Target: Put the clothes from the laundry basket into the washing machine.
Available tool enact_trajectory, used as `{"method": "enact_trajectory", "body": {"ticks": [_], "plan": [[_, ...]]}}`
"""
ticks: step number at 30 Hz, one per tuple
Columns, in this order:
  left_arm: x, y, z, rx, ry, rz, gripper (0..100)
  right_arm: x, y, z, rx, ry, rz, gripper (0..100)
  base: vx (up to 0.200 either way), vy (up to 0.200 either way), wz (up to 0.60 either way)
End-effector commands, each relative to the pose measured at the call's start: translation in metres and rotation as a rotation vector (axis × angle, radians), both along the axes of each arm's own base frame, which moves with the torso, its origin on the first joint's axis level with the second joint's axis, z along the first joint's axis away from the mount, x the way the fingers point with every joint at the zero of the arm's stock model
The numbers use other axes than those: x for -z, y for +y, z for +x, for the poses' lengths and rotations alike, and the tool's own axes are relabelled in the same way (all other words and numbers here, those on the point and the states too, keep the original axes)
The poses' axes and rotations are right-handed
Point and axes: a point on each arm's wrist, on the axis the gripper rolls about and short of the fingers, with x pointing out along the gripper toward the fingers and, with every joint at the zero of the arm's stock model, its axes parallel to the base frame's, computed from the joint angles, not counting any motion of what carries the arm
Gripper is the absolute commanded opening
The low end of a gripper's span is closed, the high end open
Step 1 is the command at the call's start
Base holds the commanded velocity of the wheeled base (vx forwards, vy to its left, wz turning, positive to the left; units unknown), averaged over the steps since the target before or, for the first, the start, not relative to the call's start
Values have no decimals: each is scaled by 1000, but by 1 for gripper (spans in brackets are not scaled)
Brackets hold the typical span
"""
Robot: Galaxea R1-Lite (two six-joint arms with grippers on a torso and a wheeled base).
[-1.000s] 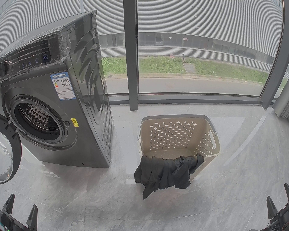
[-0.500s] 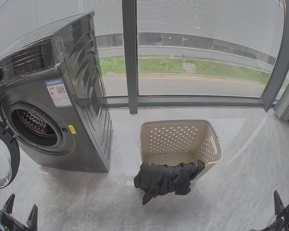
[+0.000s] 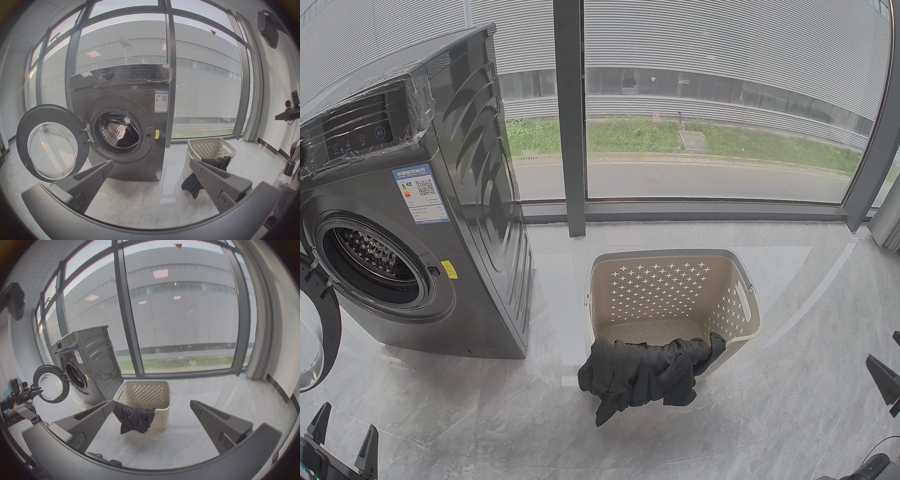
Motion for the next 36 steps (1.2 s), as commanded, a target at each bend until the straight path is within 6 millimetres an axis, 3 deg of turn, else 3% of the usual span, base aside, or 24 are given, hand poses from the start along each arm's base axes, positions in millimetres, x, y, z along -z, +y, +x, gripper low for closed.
{"method": "enact_trajectory", "body": {"ticks": [1, 5, 6, 10, 17, 20, 30, 36], "plan": [[5, 0, 0, 2, 1, 6, 100, 22, 27, 107, -175, 405, -18, 100, 0, 0, 0], [5, 0, 0, 2, 1, 2, 100, 33, 45, 139, -217, 469, -35, 100, 0, 0, 0], [5, 0, 0, 2, 1, 1, 100, 41, 54, 154, -211, 505, -38, 100, 0, 0, 0], [5, 0, 0, 2, 1, 2, 100, 64, 81, 185, -177, 567, -34, 100, 0, 0, 0], [5, 0, 0, 2, 1, -2, 100, 84, 99, 211, -128, 608, -47, 100, 0, 0, 0], [5, 0, 0, 2, 1, -2, 100, 94, 107, 231, -92, 620, -64, 100, 0, 0, 0], [5, 0, 0, 4, 1, -1, 100, 118, 116, 255, -56, 678, -61, 100, 0, 0, 0], [5, 0, 0, 4, 1, -1, 100, 141, 121, 267, -14, 727, -80, 100, 0, 0, 0]]}}
